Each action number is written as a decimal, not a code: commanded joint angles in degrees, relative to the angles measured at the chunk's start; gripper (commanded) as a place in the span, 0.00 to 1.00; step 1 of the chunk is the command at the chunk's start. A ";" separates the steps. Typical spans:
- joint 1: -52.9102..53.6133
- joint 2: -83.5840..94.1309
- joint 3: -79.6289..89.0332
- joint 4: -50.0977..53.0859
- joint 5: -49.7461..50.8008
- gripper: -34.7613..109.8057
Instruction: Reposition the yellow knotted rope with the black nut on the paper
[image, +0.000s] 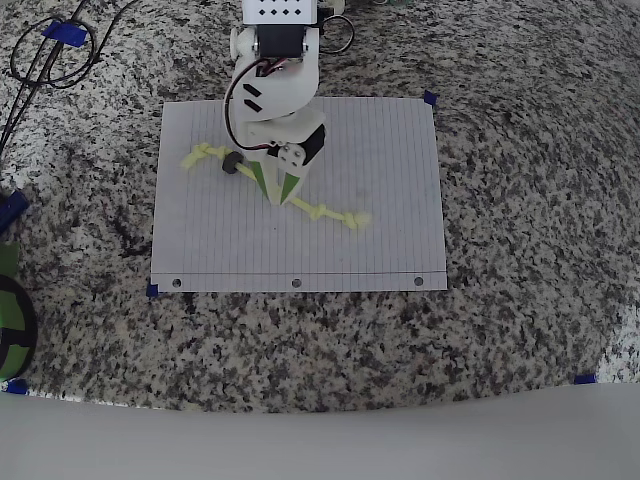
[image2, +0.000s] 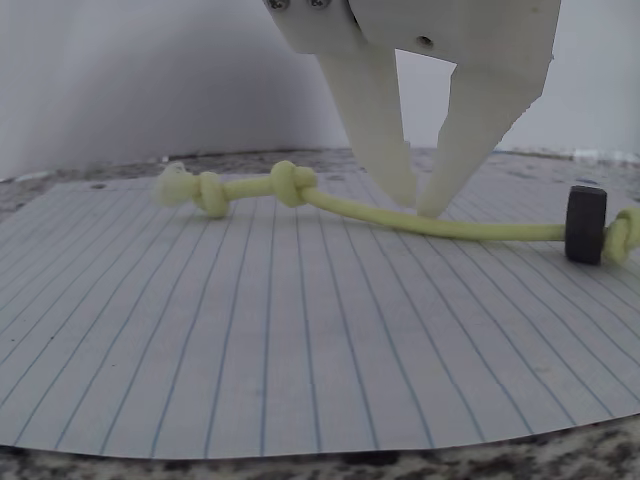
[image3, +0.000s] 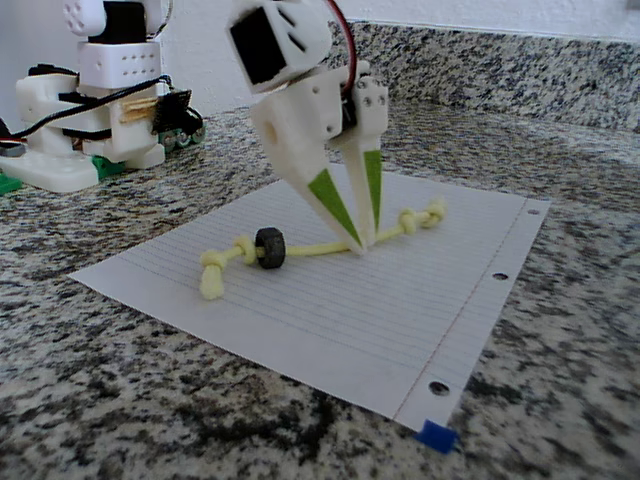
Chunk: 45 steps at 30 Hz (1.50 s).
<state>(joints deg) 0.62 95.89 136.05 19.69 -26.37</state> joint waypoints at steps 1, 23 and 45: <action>0.09 0.88 -1.85 1.14 1.76 0.24; -7.12 8.61 2.81 9.23 1.93 0.24; 3.16 32.87 8.70 -1.05 -26.89 0.24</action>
<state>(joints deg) 1.14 120.67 144.76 17.05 -45.62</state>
